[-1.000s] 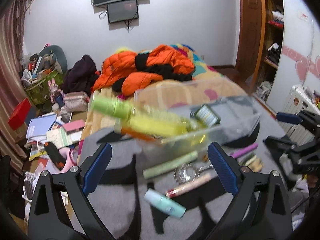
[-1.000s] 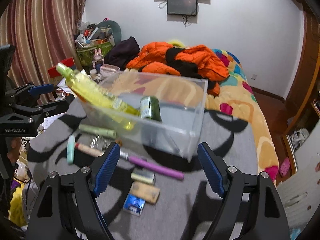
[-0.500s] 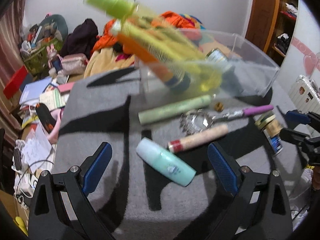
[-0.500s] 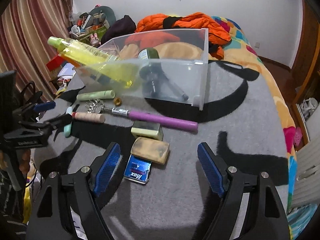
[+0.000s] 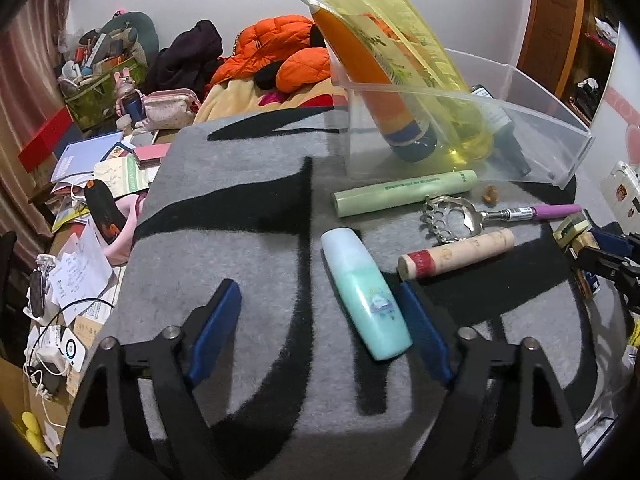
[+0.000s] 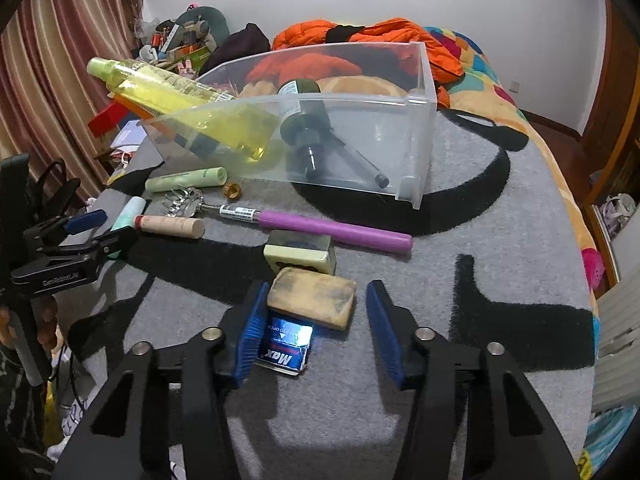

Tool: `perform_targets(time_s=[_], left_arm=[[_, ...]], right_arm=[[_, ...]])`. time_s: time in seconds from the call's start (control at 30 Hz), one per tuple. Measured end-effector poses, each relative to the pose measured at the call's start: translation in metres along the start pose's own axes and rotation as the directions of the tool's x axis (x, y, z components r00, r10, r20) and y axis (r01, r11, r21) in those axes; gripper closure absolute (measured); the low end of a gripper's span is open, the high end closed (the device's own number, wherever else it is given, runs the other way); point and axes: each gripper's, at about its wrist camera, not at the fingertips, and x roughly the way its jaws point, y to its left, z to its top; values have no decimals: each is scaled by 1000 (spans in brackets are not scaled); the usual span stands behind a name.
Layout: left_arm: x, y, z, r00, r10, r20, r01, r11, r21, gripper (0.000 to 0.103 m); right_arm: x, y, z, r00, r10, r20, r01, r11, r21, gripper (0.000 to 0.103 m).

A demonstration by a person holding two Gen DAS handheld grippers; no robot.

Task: Organize objects
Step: 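Grasp the mint-green small bottle with the left tool while the right tool grasps the sponge, then carry the mint bottle and sponge into the clear box and release both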

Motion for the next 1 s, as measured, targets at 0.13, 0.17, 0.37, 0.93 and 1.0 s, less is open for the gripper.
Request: perform_targets(time_s=[0.13, 0.17, 0.37, 0.93, 1.0], left_arm=[[4, 1, 5, 1000, -11, 0, 11, 1000, -5, 45], [5, 1, 6, 1000, -16, 2, 16, 1000, -7, 47], [3, -5, 8, 1000, -13, 11, 13, 1000, 22, 80], [-54, -12, 19, 986, -96, 136, 96, 995, 8, 80], [-62, -18, 24, 981, -111, 159, 109, 994, 20, 80]], right_arm=[[-2, 0, -2, 1000, -11, 7, 11, 1000, -4, 63], [-2, 1, -1, 1000, -13, 8, 13, 1000, -4, 63], [-9, -2, -1, 999, -22, 25, 22, 1000, 5, 64], [-38, 5, 22, 991, -8, 137, 8, 1000, -3, 64], [-41, 5, 26, 989, -6, 149, 6, 1000, -3, 64]])
